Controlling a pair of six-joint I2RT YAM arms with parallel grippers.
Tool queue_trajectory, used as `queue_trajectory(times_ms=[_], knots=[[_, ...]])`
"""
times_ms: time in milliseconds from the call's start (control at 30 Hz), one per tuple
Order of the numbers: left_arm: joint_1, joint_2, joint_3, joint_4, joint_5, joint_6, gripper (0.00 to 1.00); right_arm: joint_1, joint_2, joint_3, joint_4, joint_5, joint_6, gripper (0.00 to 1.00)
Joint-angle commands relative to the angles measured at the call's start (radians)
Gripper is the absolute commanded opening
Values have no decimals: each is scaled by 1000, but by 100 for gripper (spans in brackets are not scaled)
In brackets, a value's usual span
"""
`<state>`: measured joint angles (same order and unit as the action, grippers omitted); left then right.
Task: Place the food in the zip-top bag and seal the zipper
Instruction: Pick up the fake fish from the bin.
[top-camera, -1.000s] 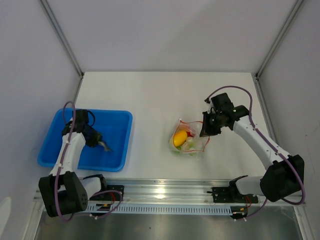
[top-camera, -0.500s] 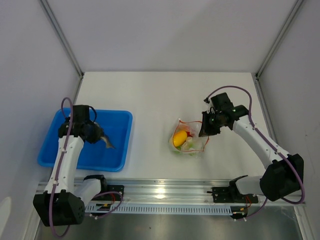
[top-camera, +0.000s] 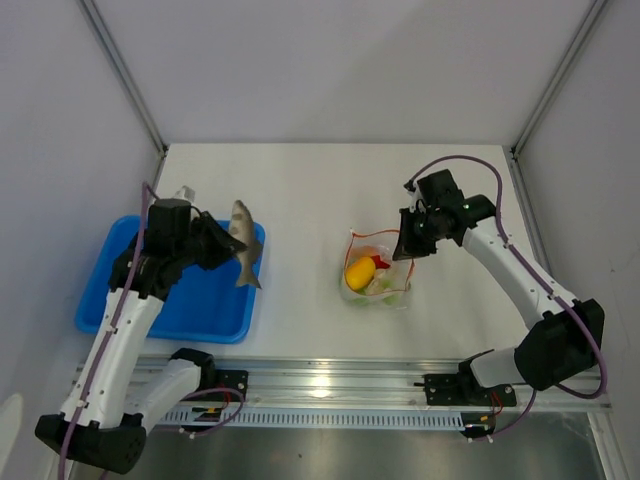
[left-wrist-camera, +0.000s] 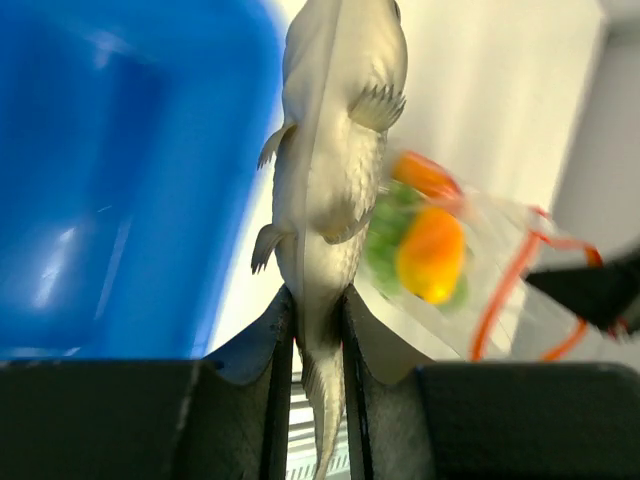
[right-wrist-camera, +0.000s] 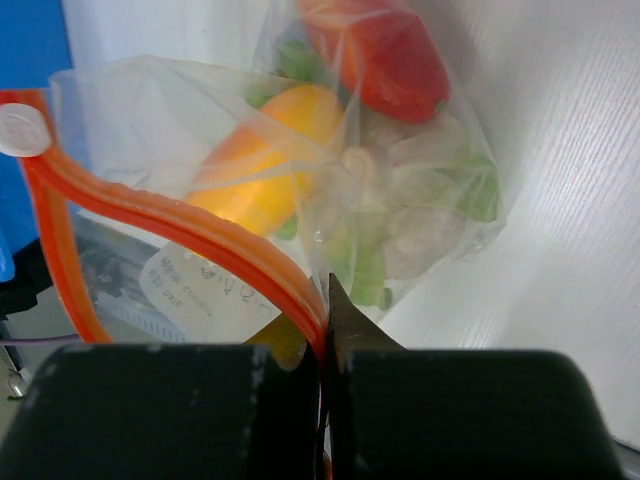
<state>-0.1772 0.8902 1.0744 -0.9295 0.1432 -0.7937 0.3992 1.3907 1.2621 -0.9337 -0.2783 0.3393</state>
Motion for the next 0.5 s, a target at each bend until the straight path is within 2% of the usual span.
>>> queue_trajectory(times_ms=[0, 133, 267, 333, 467], knots=[[-118, 42, 97, 146, 73, 77, 0, 24, 8, 94, -37, 19, 26, 0], [-249, 105, 182, 233, 131, 139, 1, 43, 16, 132, -63, 40, 38, 0], [-339, 179, 243, 293, 280, 169, 1, 53, 14, 132, -68, 62, 49, 0], [-372, 238, 263, 287, 340, 194, 1, 55, 14, 129, -63, 71, 55, 0], [-456, 320, 349, 213, 372, 263, 1, 58, 14, 126, -56, 85, 67, 0]])
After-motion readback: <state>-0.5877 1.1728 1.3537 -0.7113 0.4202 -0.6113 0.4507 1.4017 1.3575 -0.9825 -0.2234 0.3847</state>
